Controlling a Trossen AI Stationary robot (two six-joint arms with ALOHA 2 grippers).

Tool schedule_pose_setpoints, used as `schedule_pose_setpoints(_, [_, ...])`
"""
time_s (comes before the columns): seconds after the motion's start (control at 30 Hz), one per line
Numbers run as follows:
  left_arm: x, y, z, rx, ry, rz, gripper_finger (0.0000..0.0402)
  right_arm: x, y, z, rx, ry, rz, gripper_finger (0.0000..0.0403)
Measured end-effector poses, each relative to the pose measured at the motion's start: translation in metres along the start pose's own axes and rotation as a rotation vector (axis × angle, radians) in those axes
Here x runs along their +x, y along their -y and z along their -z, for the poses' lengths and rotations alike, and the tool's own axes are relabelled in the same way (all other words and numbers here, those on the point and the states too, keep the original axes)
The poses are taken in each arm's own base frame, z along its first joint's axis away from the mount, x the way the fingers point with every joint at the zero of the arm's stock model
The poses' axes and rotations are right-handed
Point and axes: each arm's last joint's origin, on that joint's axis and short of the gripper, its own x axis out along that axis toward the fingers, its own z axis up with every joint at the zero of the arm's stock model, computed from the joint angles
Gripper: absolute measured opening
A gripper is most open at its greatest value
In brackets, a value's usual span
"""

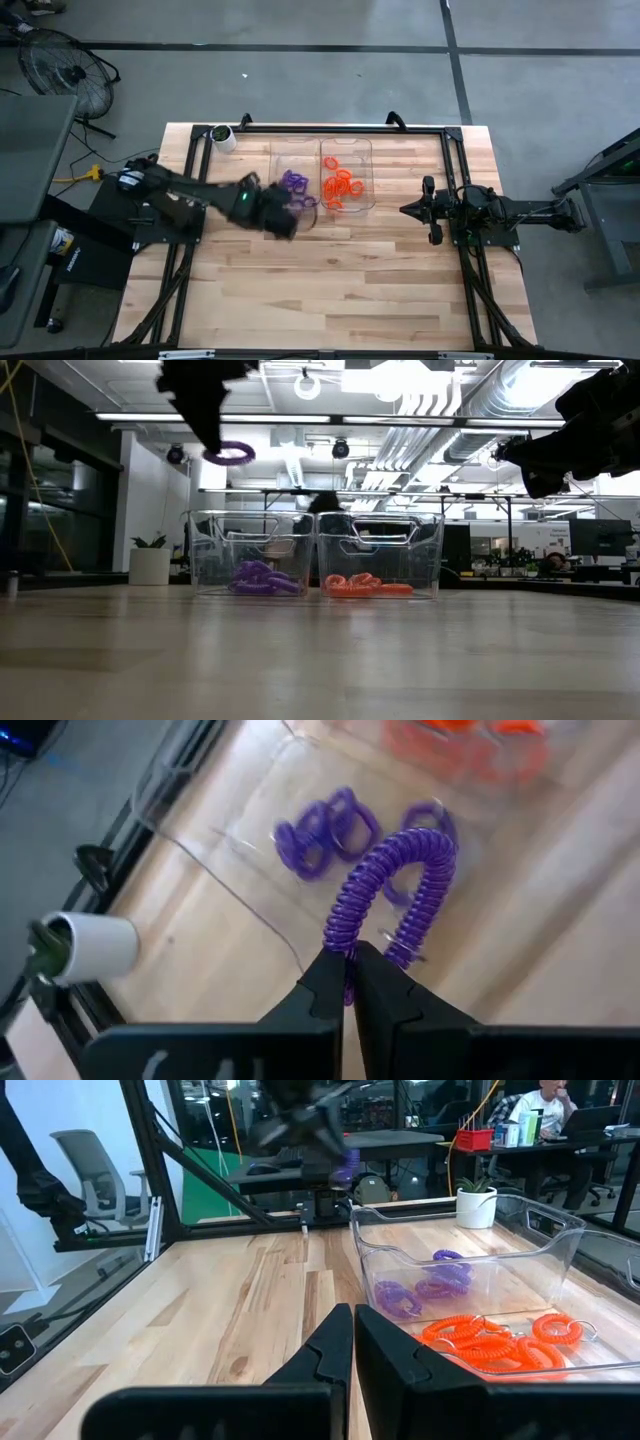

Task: Sort spring keychains
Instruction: Put the purple spring keychain into the left transparent bin

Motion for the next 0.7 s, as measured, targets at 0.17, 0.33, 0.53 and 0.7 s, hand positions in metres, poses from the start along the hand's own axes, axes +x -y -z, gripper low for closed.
schedule_pose_setpoints(0.17, [0.027, -0.028, -0.036, -0.015, -0.013, 0.023, 0.0001, 0.000, 0.000, 0.000, 0.000, 0.000, 0.000, 0.0011])
schedule_pose_setpoints(0.33, [0.054, -0.059, -0.062, -0.044, -0.014, 0.069, 0.0001, 0.000, 0.000, 0.000, 0.000, 0.000, 0.000, 0.0011])
schedule_pose_setpoints(0.53, [0.074, -0.091, -0.075, -0.066, -0.057, 0.102, 0.0001, 0.000, 0.000, 0.000, 0.000, 0.000, 0.000, 0.0011])
schedule_pose_setpoints(0.7, [0.083, -0.104, -0.082, -0.035, -0.049, 0.184, 0.0001, 0.000, 0.000, 0.000, 0.000, 0.000, 0.000, 0.0011])
